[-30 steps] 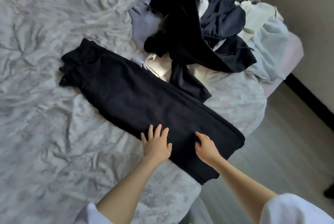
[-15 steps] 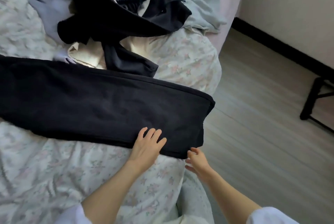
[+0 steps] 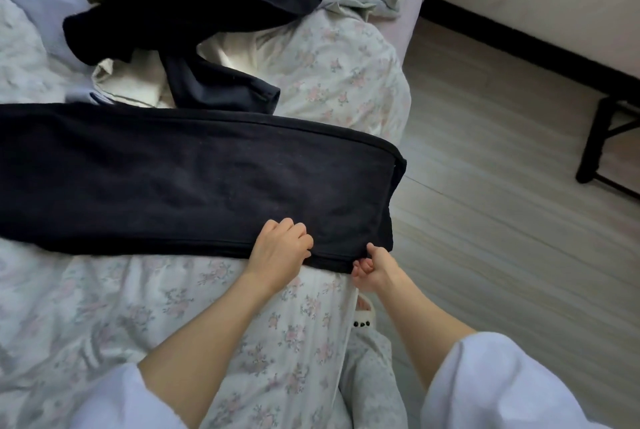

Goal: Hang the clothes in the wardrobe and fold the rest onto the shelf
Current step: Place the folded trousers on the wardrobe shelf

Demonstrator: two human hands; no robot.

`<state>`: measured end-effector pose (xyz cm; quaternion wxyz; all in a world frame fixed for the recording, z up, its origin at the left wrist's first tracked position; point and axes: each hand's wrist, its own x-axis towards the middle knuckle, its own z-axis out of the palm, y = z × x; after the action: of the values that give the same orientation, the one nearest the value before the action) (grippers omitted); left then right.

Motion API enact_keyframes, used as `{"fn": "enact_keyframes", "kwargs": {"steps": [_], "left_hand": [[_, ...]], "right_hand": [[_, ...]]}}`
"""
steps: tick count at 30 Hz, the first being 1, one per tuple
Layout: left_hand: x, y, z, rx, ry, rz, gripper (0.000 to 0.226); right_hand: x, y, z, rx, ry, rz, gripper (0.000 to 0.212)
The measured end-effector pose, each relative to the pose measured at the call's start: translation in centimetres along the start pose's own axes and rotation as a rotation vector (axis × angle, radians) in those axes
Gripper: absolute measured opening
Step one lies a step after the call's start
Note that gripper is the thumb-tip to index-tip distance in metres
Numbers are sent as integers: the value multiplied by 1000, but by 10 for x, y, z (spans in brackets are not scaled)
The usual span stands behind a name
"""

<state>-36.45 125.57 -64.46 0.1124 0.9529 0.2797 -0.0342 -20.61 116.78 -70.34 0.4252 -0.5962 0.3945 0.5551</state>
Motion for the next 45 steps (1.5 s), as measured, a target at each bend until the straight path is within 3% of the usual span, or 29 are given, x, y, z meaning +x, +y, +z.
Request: {"fn": "enact_keyframes", "kwargs": {"steps": [3,6,8,12,14,16,19,25,29,32,34,36,38,41,43,45], "left_hand": [[1,5,-2,-29,60,3,23],[-2,9,-4,-72,107,37,23],[-5,12,-7,-103,115,39,23],[-10,16,-5,-114,-74,-2,17],[-17,14,0,-154,-173,-74,27],[-23,10,0,-191,-159,-165,35],[-38,-8,-9,-118,-146,-290,49],[-79,-91,-23,97,-253,-449,66],[-94,-134,-36,180,-20,-445,53],[-96,-150,-44,229,33,-424,39],[-98,-148,-46,198,52,-414,37],[-105,-143,-44,166,74,-426,37],[-110,-137,-43,152,32,-444,37],[-104,-126,-37,54,-87,-526,33],[-95,-112,-36,-43,-102,-469,40],[-80,-90,-32,-93,-78,-299,50]], "right_hand": [[-3,0,1,20,4,-43,27],[-9,1,-5,-17,101,-243,13],[-15,6,-13,-72,163,-319,14],[-21,16,-25,-230,188,-241,14],[-27,17,-19,-413,222,-227,13],[-36,19,-8,-591,239,-321,7],[-54,25,19,-868,173,-559,47],[-74,60,71,-1333,11,-884,53],[-73,93,75,-1706,47,-1145,66],[-65,104,71,-1864,128,-1228,70],[-65,105,66,-1689,90,-1211,65],[-66,101,64,-1355,56,-1144,53],[-64,92,62,-1080,169,-1045,40],[-57,76,55,-738,362,-765,21],[-54,70,49,-488,348,-529,14],[-48,63,43,-176,265,-340,25]]}}
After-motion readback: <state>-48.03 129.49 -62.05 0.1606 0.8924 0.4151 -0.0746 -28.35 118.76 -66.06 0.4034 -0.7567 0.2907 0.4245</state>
